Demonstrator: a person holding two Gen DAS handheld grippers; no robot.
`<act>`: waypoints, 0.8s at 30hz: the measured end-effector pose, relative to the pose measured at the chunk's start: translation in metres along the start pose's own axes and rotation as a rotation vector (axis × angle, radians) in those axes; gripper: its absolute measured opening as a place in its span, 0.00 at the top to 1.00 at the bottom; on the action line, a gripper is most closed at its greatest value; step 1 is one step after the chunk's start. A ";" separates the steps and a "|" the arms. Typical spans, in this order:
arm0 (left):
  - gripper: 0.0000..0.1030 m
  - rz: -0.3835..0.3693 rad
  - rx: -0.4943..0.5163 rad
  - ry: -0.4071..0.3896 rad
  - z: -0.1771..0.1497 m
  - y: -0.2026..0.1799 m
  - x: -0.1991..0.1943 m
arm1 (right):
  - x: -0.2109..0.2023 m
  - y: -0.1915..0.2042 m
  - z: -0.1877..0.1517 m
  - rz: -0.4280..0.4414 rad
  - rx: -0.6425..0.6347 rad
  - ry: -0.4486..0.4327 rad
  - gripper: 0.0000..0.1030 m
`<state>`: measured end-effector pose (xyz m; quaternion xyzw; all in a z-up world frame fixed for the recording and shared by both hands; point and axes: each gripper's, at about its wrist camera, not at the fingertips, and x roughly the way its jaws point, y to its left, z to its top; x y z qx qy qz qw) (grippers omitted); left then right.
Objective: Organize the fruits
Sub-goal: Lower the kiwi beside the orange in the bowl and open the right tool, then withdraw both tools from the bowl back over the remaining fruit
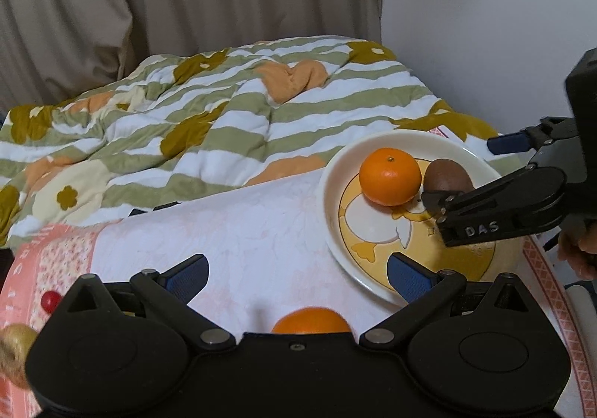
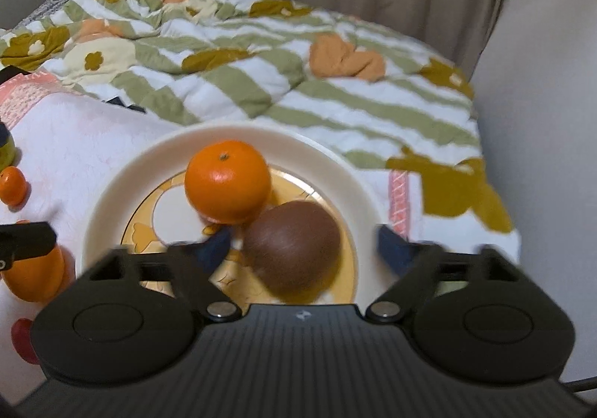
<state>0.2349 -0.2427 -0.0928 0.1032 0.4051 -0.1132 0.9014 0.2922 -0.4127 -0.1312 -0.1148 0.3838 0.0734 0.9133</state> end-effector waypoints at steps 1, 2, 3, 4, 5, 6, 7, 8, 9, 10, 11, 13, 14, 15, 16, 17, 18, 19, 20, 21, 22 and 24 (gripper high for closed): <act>0.00 0.003 -0.005 -0.003 -0.002 0.000 -0.003 | -0.003 -0.001 0.000 0.008 0.006 -0.006 0.00; 0.00 0.007 -0.008 -0.007 -0.003 0.000 -0.008 | -0.007 -0.003 0.001 0.015 0.016 -0.004 0.00; 0.00 0.013 -0.012 -0.011 -0.004 0.001 -0.011 | -0.010 -0.004 0.001 0.019 0.029 -0.002 0.00; 0.00 0.018 -0.017 -0.016 -0.004 0.001 -0.014 | -0.014 -0.006 0.001 0.022 0.041 -0.003 0.00; 0.00 0.020 -0.025 -0.022 -0.005 0.001 -0.019 | -0.019 -0.009 0.001 0.026 0.054 -0.007 0.00; 0.00 0.020 -0.034 -0.030 -0.005 0.002 -0.024 | -0.024 -0.011 0.001 0.027 0.065 -0.013 0.00; 0.00 0.021 -0.043 -0.038 -0.006 0.003 -0.028 | -0.031 -0.012 0.001 0.026 0.073 -0.018 0.00; 0.00 0.023 -0.051 -0.047 -0.007 0.004 -0.033 | -0.037 -0.013 0.001 0.026 0.081 -0.023 0.00; 0.00 0.025 -0.057 -0.054 -0.007 0.004 -0.038 | -0.045 -0.014 0.001 0.025 0.090 -0.028 0.00; 0.00 0.027 -0.063 -0.062 -0.009 0.004 -0.043 | -0.051 -0.015 0.001 0.027 0.097 -0.034 0.00; 0.00 0.029 -0.068 -0.071 -0.010 0.004 -0.049 | -0.059 -0.015 0.001 0.030 0.104 -0.040 0.00; 0.00 0.037 -0.078 -0.087 -0.013 0.005 -0.061 | -0.075 -0.014 0.000 0.029 0.112 -0.051 0.00; 0.00 0.040 -0.084 -0.097 -0.016 0.005 -0.067 | -0.084 -0.014 -0.001 0.024 0.114 -0.055 0.00; 0.00 0.041 -0.090 -0.109 -0.017 0.006 -0.074 | -0.091 -0.013 -0.001 0.021 0.115 -0.059 0.00; 0.00 0.042 -0.095 -0.118 -0.020 0.006 -0.080 | -0.100 -0.012 -0.002 0.021 0.119 -0.066 0.00; 0.00 0.047 -0.100 -0.129 -0.023 0.007 -0.087 | -0.110 -0.011 -0.004 0.024 0.123 -0.074 0.00; 0.00 0.056 -0.104 -0.139 -0.026 0.008 -0.095 | -0.118 -0.010 -0.005 0.027 0.125 -0.078 0.00; 0.00 0.064 -0.108 -0.147 -0.029 0.008 -0.101 | -0.125 -0.007 -0.005 0.028 0.126 -0.082 0.00; 0.00 0.073 -0.111 -0.152 -0.032 0.009 -0.107 | -0.134 -0.004 -0.006 0.029 0.123 -0.088 0.00; 0.00 0.085 -0.116 -0.157 -0.035 0.010 -0.114 | -0.141 -0.001 -0.007 0.031 0.120 -0.092 0.00; 0.00 0.095 -0.122 -0.159 -0.038 0.011 -0.119 | -0.148 0.002 -0.008 0.034 0.117 -0.096 0.00; 0.00 0.112 -0.134 -0.159 -0.046 0.016 -0.131 | -0.162 0.009 -0.010 0.041 0.113 -0.102 0.00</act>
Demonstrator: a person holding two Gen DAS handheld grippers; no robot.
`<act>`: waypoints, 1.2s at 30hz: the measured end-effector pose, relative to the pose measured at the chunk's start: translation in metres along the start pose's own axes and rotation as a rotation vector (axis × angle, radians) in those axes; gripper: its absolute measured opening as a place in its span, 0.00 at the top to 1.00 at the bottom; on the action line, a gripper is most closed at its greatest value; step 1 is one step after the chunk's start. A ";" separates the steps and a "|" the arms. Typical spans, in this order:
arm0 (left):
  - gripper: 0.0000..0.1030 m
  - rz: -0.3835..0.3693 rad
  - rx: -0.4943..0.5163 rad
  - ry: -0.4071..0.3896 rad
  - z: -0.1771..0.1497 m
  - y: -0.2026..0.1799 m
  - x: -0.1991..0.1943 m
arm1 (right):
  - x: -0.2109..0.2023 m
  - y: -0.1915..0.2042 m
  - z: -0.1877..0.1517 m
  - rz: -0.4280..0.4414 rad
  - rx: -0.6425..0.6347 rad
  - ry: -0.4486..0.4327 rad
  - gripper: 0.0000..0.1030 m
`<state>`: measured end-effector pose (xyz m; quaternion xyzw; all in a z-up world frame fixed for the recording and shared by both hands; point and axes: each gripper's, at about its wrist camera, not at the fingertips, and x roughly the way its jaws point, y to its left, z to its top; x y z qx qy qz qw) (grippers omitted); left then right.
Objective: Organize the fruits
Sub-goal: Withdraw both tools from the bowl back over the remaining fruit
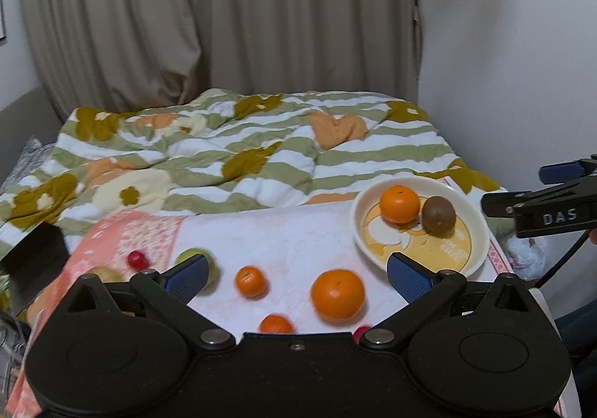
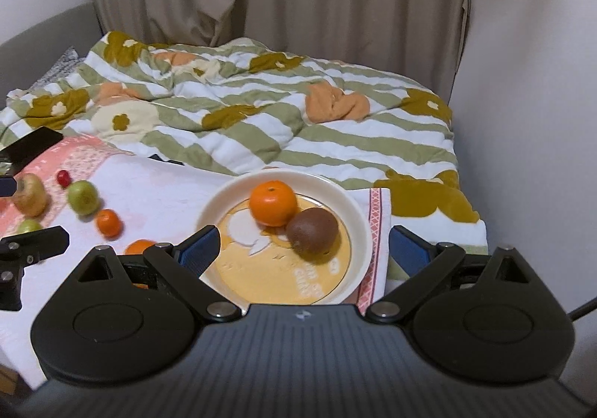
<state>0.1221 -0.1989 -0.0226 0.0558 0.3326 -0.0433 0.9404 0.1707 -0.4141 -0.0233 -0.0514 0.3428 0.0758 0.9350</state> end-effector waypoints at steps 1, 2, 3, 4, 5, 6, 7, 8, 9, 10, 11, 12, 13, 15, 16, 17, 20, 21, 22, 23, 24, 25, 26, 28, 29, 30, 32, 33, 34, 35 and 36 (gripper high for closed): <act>0.00 0.009 -0.006 0.000 -0.003 0.004 -0.006 | -0.005 0.004 0.000 0.004 0.001 -0.001 0.00; 0.00 0.016 -0.010 -0.003 -0.006 0.010 -0.012 | -0.011 0.008 0.000 0.010 0.004 -0.003 0.00; 0.00 0.023 -0.013 -0.005 -0.009 0.015 -0.017 | -0.018 0.013 -0.001 0.017 0.008 -0.006 0.00; 0.00 0.034 -0.016 -0.007 -0.012 0.021 -0.021 | -0.023 0.017 -0.002 0.022 0.010 -0.010 0.00; 0.00 0.046 -0.020 -0.010 -0.015 0.027 -0.025 | -0.028 0.023 -0.003 0.026 0.013 -0.014 0.00; 0.00 0.055 -0.024 -0.012 -0.018 0.033 -0.029 | -0.033 0.027 -0.005 0.029 0.016 -0.016 0.00; 0.00 0.062 -0.030 -0.015 -0.021 0.040 -0.033 | -0.037 0.033 -0.006 0.031 0.020 -0.017 0.00; 0.00 0.068 -0.035 -0.019 -0.023 0.047 -0.038 | -0.042 0.040 -0.007 0.034 0.027 -0.016 0.00; 0.00 0.074 -0.037 -0.022 -0.026 0.054 -0.042 | -0.045 0.046 -0.007 0.039 0.034 -0.014 0.00; 0.00 0.079 -0.038 -0.024 -0.028 0.061 -0.046 | -0.049 0.052 -0.009 0.047 0.045 -0.011 0.00; 0.00 0.079 -0.037 -0.026 -0.032 0.069 -0.049 | -0.052 0.059 -0.010 0.054 0.056 -0.010 0.00; 0.00 0.076 -0.033 -0.029 -0.035 0.077 -0.052 | -0.056 0.066 -0.011 0.056 0.062 -0.010 0.00; 0.00 0.073 -0.027 -0.031 -0.038 0.086 -0.053 | -0.059 0.074 -0.012 0.052 0.064 -0.012 0.00; 0.00 0.068 -0.013 -0.032 -0.044 0.101 -0.056 | -0.064 0.092 -0.015 0.030 0.067 -0.011 0.00; 0.00 0.064 -0.009 -0.029 -0.046 0.108 -0.056 | -0.066 0.100 -0.016 0.021 0.073 -0.007 0.00; 0.00 0.056 -0.007 -0.025 -0.048 0.117 -0.056 | -0.068 0.110 -0.018 0.015 0.086 0.001 0.00; 0.00 0.029 0.008 -0.028 -0.055 0.138 -0.055 | -0.069 0.131 -0.024 0.005 0.125 0.019 0.00; 0.00 0.020 0.019 -0.023 -0.058 0.144 -0.052 | -0.068 0.138 -0.027 -0.005 0.133 0.026 0.00; 0.00 0.012 0.029 -0.018 -0.060 0.149 -0.050 | -0.067 0.144 -0.029 -0.017 0.140 0.035 0.00; 0.00 0.000 0.041 -0.012 -0.063 0.154 -0.046 | -0.066 0.152 -0.032 -0.031 0.151 0.043 0.00; 0.00 -0.008 0.050 -0.012 -0.066 0.159 -0.043 | -0.064 0.158 -0.034 -0.040 0.163 0.049 0.00; 0.00 -0.016 0.058 -0.014 -0.068 0.164 -0.040 | -0.062 0.165 -0.036 -0.046 0.178 0.054 0.00; 0.00 -0.029 0.066 -0.014 -0.071 0.169 -0.036 | -0.060 0.170 -0.039 -0.051 0.190 0.057 0.00; 0.00 -0.052 0.073 -0.008 -0.075 0.177 -0.027 | -0.054 0.180 -0.044 -0.062 0.213 0.065 0.00; 0.00 -0.063 0.075 -0.006 -0.077 0.181 -0.022 | -0.050 0.187 -0.047 -0.071 0.223 0.068 0.00; 0.00 -0.075 0.077 -0.003 -0.079 0.184 -0.016 | -0.047 0.191 -0.049 -0.077 0.231 0.069 0.00; 0.00 -0.093 0.080 -0.006 -0.083 0.191 -0.005 | -0.038 0.202 -0.054 -0.090 0.250 0.072 0.00; 0.00 -0.100 0.082 -0.008 -0.084 0.192 0.000 | -0.033 0.207 -0.058 -0.094 0.259 0.070 0.00; 0.00 -0.106 0.087 -0.007 -0.086 0.194 0.005 | -0.028 0.211 -0.061 -0.098 0.266 0.069 0.00; 0.00 -0.110 0.093 -0.002 -0.088 0.195 0.012 | -0.022 0.216 -0.064 -0.101 0.273 0.071 0.00; 0.00 -0.114 0.097 0.004 -0.089 0.195 0.018 | -0.016 0.220 -0.067 -0.102 0.277 0.071 0.00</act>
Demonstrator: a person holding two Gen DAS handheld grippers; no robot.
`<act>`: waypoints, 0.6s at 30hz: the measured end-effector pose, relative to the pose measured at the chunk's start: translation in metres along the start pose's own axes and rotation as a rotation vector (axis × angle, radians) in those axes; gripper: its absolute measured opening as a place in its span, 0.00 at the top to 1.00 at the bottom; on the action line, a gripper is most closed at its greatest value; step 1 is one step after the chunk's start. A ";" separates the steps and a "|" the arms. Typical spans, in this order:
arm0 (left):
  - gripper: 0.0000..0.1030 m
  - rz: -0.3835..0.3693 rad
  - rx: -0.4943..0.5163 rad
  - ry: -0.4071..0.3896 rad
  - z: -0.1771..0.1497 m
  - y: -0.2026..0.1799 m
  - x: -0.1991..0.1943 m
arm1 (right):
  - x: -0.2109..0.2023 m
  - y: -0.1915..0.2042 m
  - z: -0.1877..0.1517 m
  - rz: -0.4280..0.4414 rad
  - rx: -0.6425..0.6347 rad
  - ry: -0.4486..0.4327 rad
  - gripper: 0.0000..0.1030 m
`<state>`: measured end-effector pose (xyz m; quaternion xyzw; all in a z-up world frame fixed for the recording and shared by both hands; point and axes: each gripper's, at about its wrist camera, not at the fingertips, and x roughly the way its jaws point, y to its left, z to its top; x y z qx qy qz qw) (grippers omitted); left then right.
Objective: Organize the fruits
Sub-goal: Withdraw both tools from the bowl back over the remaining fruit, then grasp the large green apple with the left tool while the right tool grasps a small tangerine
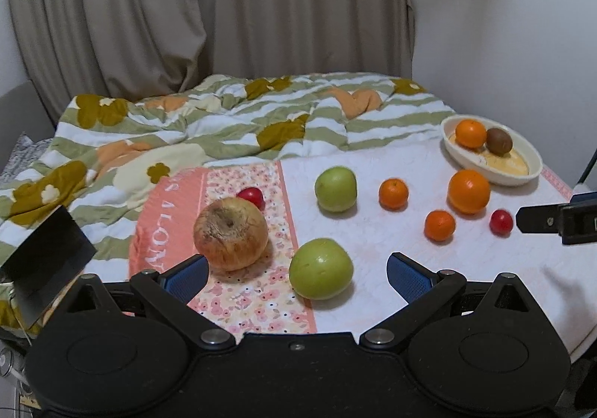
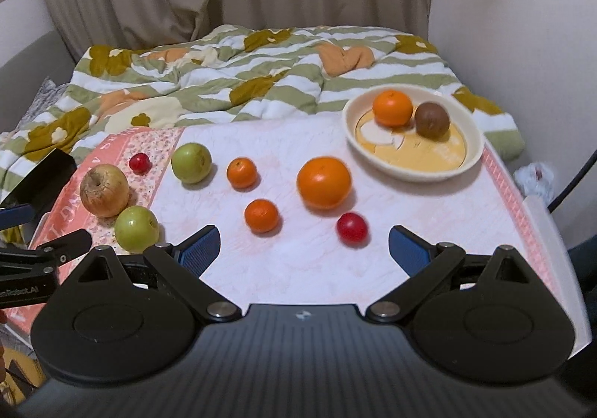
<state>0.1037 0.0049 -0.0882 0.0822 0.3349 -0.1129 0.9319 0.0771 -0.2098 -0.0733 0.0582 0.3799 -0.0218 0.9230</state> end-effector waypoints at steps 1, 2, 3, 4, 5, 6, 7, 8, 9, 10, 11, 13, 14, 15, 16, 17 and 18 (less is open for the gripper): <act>0.00 -0.005 -0.001 0.007 -0.001 0.001 0.006 | 0.005 0.003 -0.003 -0.001 0.002 0.000 0.00; 0.00 -0.011 -0.005 0.016 -0.003 0.002 0.012 | 0.011 0.006 -0.006 -0.003 0.002 0.002 0.00; 0.00 -0.017 -0.011 0.022 -0.004 0.004 0.017 | 0.015 0.008 -0.008 -0.003 0.001 0.002 0.00; 0.01 -0.024 -0.019 0.026 -0.006 0.005 0.021 | 0.019 0.011 -0.010 -0.002 -0.002 0.002 0.00; 0.01 -0.030 -0.026 0.031 -0.007 0.007 0.026 | 0.023 0.013 -0.012 -0.001 -0.006 0.002 0.00; 0.01 -0.036 -0.030 0.035 -0.008 0.007 0.030 | 0.028 0.015 -0.013 -0.001 -0.010 0.002 0.00; 0.02 -0.040 -0.031 0.040 -0.009 0.008 0.034 | 0.032 0.017 -0.013 0.000 -0.013 0.004 0.00; 0.02 -0.043 -0.031 0.045 -0.010 0.008 0.037 | 0.038 0.019 -0.012 0.004 -0.014 0.007 0.00; 0.03 -0.050 -0.032 0.048 -0.011 0.007 0.040 | 0.042 0.019 -0.012 0.009 -0.016 0.006 0.00; 0.04 -0.060 -0.035 0.051 -0.012 0.007 0.043 | 0.046 0.020 -0.013 0.012 -0.020 0.005 0.00; 0.06 -0.068 -0.038 0.056 -0.012 0.007 0.046 | 0.050 0.021 -0.013 0.011 -0.026 0.003 0.00; 0.10 -0.078 -0.040 0.068 -0.012 0.005 0.052 | 0.058 0.022 -0.013 0.009 -0.036 0.002 0.00; 0.11 -0.081 -0.041 0.073 -0.012 0.004 0.055 | 0.062 0.022 -0.012 0.009 -0.041 0.004 0.00; 0.11 -0.082 -0.043 0.076 -0.011 0.003 0.057 | 0.065 0.022 -0.012 0.009 -0.042 0.006 0.00; 0.12 -0.085 -0.046 0.078 -0.011 0.003 0.060 | 0.068 0.022 -0.012 0.010 -0.041 0.010 0.00; 0.14 -0.085 -0.049 0.081 -0.012 0.002 0.062 | 0.072 0.022 -0.011 0.010 -0.041 0.019 0.00; 0.18 -0.080 -0.050 0.086 -0.012 0.001 0.064 | 0.075 0.023 -0.011 0.010 -0.043 0.024 0.00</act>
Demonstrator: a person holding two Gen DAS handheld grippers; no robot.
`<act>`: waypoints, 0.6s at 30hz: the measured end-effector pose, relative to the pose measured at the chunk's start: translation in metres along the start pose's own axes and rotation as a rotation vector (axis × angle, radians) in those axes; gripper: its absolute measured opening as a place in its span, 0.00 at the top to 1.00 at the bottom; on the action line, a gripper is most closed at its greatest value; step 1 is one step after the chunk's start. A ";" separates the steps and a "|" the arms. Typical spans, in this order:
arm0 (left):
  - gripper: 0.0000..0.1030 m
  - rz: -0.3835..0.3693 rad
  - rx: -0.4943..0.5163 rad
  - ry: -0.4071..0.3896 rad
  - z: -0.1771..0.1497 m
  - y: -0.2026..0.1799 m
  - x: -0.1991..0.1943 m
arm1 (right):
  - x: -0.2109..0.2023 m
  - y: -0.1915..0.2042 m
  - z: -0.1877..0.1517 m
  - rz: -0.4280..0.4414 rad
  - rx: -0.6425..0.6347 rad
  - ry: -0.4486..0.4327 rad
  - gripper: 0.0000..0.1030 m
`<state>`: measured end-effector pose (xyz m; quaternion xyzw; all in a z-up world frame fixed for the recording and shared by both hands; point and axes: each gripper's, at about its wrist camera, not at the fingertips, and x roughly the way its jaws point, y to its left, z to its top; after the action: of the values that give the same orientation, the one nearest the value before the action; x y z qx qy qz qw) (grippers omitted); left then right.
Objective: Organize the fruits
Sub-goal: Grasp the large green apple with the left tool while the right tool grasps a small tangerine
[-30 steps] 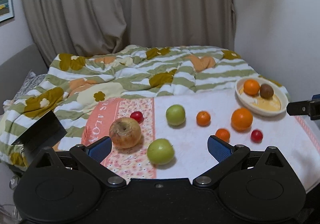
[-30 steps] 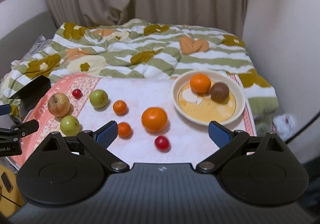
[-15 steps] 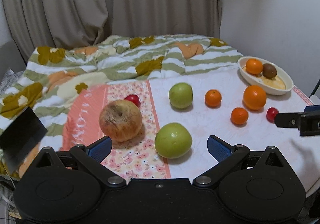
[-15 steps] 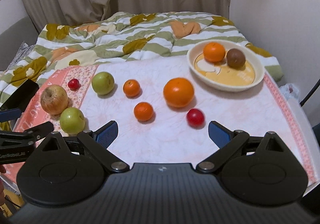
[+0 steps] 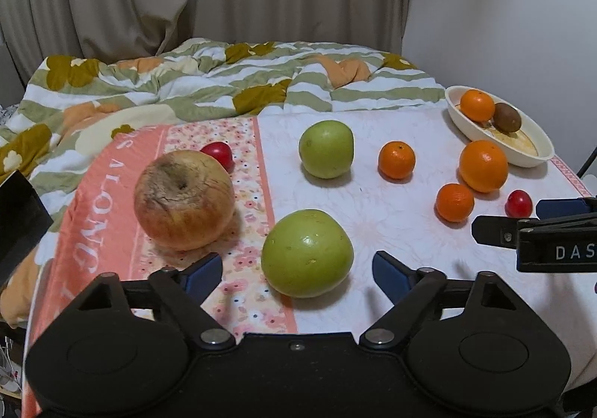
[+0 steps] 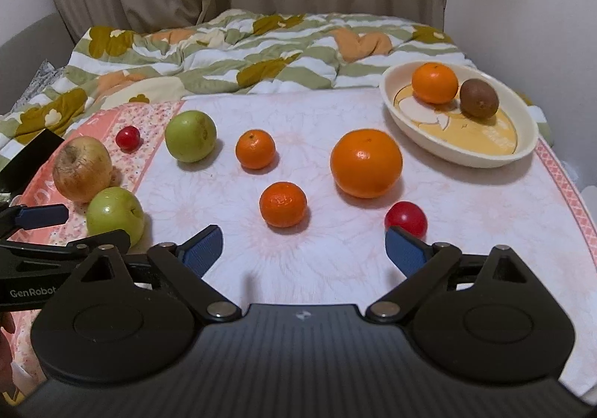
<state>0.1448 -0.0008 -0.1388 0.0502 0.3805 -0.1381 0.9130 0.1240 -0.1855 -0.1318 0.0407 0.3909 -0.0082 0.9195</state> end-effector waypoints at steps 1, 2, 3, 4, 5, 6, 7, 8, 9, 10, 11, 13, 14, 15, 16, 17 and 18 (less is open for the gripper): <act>0.20 0.003 0.000 0.006 0.000 0.000 0.003 | 0.003 0.000 0.000 0.000 -0.004 0.005 0.00; 0.22 0.004 -0.002 0.012 0.000 -0.001 0.005 | 0.005 0.001 0.001 -0.001 -0.012 0.012 0.00; 0.23 0.003 -0.009 0.015 0.001 0.000 0.007 | 0.007 0.002 0.001 -0.001 -0.020 0.016 0.00; 0.23 0.000 -0.017 0.016 0.001 0.000 0.008 | 0.009 0.003 0.002 0.000 -0.028 0.017 0.00; 0.23 -0.002 -0.022 0.016 0.001 0.000 0.009 | 0.011 0.003 0.003 0.001 -0.035 0.020 0.00; 0.25 -0.001 -0.025 0.017 0.002 0.000 0.010 | 0.013 0.004 0.003 0.002 -0.040 0.023 0.00; 0.29 -0.002 -0.027 0.021 0.002 0.000 0.012 | 0.015 0.005 0.003 0.004 -0.042 0.025 0.00; 0.33 -0.013 -0.032 0.025 0.003 0.001 0.013 | 0.017 0.005 0.004 0.004 -0.043 0.029 0.00; 0.37 -0.024 -0.040 0.029 0.003 0.001 0.014 | 0.019 0.004 0.004 0.004 -0.043 0.032 0.00; 0.40 -0.038 -0.045 0.029 0.004 0.002 0.015 | 0.021 0.005 0.005 0.004 -0.044 0.035 0.00; 0.40 -0.037 -0.045 0.030 0.005 0.002 0.015 | 0.023 0.005 0.006 0.006 -0.046 0.037 0.00; 0.40 -0.032 -0.040 0.030 0.005 0.000 0.014 | 0.028 0.006 0.007 0.007 -0.053 0.045 0.03; 0.40 -0.032 -0.042 0.031 0.004 0.000 0.014 | 0.030 0.006 0.008 0.011 -0.058 0.052 0.08; 0.40 -0.033 -0.046 0.033 0.003 0.000 0.013 | 0.033 0.007 0.008 0.014 -0.061 0.058 0.10; 0.40 -0.035 -0.050 0.036 0.003 0.000 0.012 | 0.035 0.007 0.009 0.014 -0.063 0.061 0.11; 0.40 -0.036 -0.056 0.039 0.002 0.001 0.011 | 0.037 0.009 0.009 0.015 -0.067 0.063 0.13; 0.40 -0.035 -0.060 0.041 0.001 0.002 0.010 | 0.039 0.008 0.010 0.018 -0.069 0.065 0.13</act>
<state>0.1527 -0.0017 -0.1449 0.0188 0.4039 -0.1418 0.9036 0.1583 -0.1776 -0.1526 0.0126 0.4202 0.0150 0.9072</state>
